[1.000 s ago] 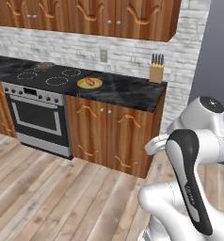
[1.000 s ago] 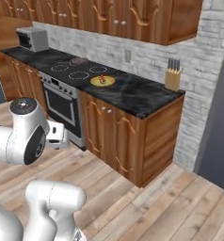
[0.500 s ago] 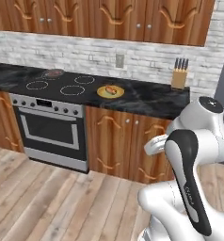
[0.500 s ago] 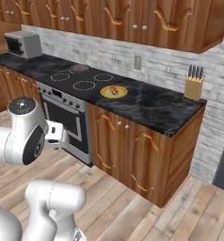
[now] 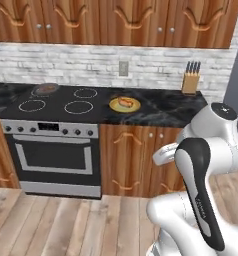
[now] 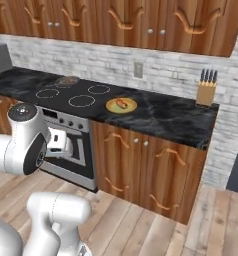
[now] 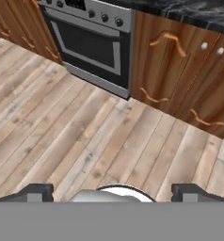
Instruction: Place the cold items (avocado and tangerine) from the fridge in one tupperware on the dining counter. Place the warm items (kebab skewer and hot dog) in the stove area in another tupperware.
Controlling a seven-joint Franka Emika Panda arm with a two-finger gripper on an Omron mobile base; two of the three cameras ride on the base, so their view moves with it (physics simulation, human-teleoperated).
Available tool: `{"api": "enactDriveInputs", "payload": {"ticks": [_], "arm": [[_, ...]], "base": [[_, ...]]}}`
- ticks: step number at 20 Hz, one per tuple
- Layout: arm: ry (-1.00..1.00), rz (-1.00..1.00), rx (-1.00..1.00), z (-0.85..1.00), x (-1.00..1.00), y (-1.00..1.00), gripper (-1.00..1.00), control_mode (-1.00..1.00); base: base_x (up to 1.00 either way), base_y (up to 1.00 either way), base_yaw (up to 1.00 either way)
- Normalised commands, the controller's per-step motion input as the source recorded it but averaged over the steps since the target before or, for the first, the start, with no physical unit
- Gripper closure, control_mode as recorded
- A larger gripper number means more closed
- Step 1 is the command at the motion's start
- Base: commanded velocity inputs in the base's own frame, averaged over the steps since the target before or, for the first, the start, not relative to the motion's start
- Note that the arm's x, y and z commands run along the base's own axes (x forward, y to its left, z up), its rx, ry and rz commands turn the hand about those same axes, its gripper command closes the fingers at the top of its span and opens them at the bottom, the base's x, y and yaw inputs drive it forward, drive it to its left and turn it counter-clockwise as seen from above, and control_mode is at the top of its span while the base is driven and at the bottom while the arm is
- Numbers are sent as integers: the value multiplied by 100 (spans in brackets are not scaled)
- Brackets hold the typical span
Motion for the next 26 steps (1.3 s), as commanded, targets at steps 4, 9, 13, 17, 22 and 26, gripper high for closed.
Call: {"api": "enactDriveInputs", "payload": {"ticks": [4, 9, 13, 17, 22, 26], "arm": [[0, 0, 0, 0, 0, 0, -100, 100], [0, 0, 0, 0, 0, 0, -100, 100], [0, 0, 0, 0, 0, 0, -100, 100], [0, 0, 0, 0, 0, 0, -100, 100], [0, 0, 0, 0, 0, 0, -100, 100], [0, 0, 0, 0, 0, 0, -100, 100]], "base": [[49, 82, -41], [43, 89, -38], [28, 97, -40], [24, 100, -43], [45, 98, -24], [81, 57, 0]]}}
